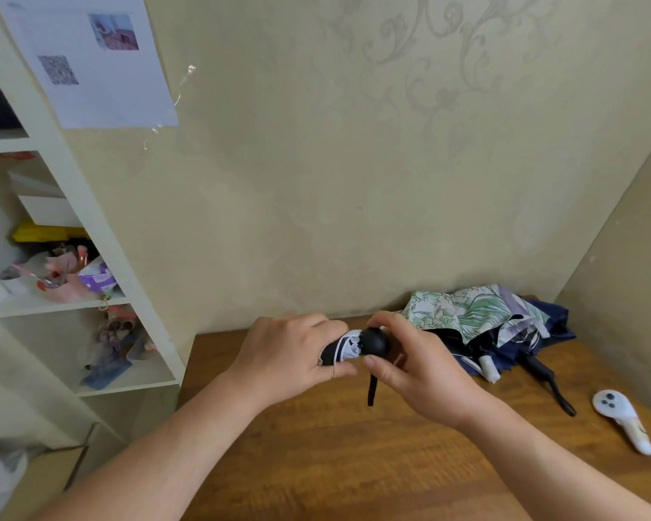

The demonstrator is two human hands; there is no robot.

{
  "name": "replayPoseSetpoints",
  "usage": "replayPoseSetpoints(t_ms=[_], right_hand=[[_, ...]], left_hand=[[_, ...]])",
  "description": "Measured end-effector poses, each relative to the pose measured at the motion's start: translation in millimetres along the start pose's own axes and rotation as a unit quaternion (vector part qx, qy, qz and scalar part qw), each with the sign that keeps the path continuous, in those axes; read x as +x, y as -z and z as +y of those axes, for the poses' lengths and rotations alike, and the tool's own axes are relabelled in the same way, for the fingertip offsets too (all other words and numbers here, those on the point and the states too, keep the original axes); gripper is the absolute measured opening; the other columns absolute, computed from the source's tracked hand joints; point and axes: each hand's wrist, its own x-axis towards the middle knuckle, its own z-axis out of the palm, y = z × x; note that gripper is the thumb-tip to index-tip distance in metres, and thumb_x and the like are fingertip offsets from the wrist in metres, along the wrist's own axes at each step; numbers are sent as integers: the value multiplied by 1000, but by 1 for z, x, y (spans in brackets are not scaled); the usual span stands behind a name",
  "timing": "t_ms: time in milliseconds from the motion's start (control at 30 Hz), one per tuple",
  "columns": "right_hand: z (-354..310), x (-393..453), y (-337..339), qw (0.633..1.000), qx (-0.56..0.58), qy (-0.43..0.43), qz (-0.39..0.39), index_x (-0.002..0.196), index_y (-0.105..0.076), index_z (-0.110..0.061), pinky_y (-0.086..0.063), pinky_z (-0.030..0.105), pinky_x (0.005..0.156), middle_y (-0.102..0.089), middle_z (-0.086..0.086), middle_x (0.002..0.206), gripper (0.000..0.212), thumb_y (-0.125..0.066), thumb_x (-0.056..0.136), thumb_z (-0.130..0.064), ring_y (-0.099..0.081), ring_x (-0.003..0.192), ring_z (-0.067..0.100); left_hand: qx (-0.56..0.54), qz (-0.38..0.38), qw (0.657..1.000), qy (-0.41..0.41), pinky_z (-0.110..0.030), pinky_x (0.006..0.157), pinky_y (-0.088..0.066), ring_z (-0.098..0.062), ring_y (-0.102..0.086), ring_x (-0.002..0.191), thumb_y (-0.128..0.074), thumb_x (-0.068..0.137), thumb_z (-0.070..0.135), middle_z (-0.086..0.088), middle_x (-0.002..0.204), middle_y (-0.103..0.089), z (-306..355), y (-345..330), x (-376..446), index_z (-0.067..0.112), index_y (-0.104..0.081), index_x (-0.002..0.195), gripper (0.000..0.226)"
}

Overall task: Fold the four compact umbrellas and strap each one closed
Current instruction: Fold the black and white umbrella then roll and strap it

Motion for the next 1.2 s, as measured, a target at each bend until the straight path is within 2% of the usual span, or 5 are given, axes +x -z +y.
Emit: replayPoseSetpoints(t_ms=[300,700,800,1033,1200], right_hand=[[-5,-1,1,982,176,-59,16,119,-55,-29,-51,26,62,-69,-13,82,35,-71,91,-42,-57,61,12],[-16,4,-3,999,-23,-1,-34,124,-47,-24,-45,21,72,-63,-21,101,48,-64,94,-57,-59,88,5],[-15,6,-5,994,-73,45,-62,118,-40,-23,-48,29,86,-62,-10,125,40,-70,98,-41,-58,107,10],[-6,6,-12,995,-55,55,-70,126,-46,-11,-38,6,80,-53,-26,117,75,-49,92,-77,-52,94,-7],[-2,6,-16,993,-13,13,-112,119,-43,-28,-46,20,69,-63,-15,98,56,-58,89,-73,-61,87,4]], left_hand=[[-4,23,1000,8,-20,48,-33,-10,-66,71,-47,97,71,18,94,-69,8,6,-1,40,-66,118,42],[-14,61,998,-19,-22,51,-34,-15,-66,72,-66,89,62,17,93,-70,-3,1,-9,33,-69,110,36],[-30,33,999,-29,-22,51,-40,-13,-68,73,-55,92,66,17,94,-72,-6,-3,-12,32,-70,113,43],[-104,-82,991,9,-30,57,-52,-12,-69,82,-43,88,85,17,100,-72,-9,3,-10,40,-62,120,58],[-66,-129,989,24,-27,60,-46,-6,-66,89,-61,71,90,20,102,-69,-4,3,-9,44,-60,119,66]])
